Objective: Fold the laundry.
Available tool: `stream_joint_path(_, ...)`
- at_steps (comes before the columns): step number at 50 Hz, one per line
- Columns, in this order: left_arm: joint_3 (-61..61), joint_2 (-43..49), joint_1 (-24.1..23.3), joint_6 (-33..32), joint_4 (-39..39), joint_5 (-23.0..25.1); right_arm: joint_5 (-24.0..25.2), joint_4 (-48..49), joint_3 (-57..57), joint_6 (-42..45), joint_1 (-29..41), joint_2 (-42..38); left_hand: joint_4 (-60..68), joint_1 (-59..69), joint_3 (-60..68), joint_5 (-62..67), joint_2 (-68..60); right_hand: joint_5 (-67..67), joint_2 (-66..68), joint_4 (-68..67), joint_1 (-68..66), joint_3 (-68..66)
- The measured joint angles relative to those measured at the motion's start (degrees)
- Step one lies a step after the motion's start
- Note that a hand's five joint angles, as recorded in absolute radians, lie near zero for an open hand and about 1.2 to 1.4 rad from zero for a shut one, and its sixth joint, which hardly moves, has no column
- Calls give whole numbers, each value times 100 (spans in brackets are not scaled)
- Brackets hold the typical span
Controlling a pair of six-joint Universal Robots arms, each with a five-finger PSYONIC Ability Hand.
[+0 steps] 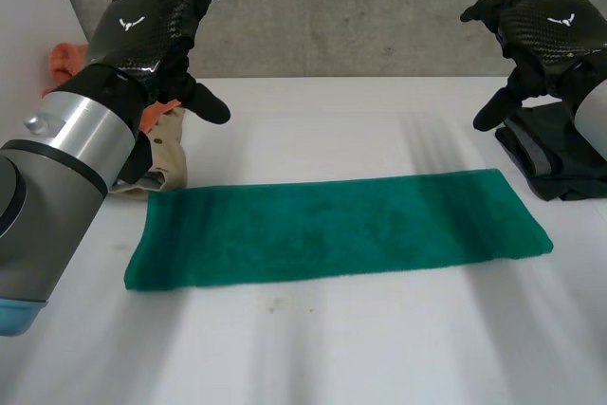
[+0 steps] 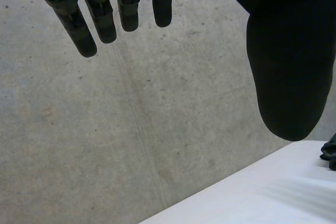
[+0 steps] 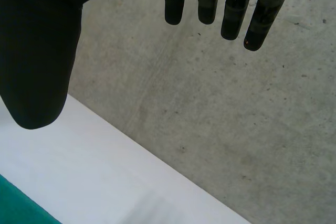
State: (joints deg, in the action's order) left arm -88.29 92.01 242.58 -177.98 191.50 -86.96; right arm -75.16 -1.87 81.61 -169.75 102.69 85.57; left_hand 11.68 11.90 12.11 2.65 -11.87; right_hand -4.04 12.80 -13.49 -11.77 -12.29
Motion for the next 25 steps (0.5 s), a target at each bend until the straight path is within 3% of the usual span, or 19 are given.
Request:
stream_joint_path(5, -3, 5, -1, 1, 1, -3, 21, -140, -31, 292, -67, -10, 0, 0, 0, 0, 0, 0, -3, 0, 0, 0)
stream_joint_path(15, -8, 58, -9, 1, 5, -9, 111, -374, 891, 1823, -1000, -366, 0, 0, 0, 0, 0, 1, 0, 0, 0, 0)
stream_joint_path(25, -12, 254, -44, -6, 2, -34, 777, 33, 1644, 2610, -1804, -1106, 0, 0, 0, 0, 0, -224, 268, -166, -42, -339)
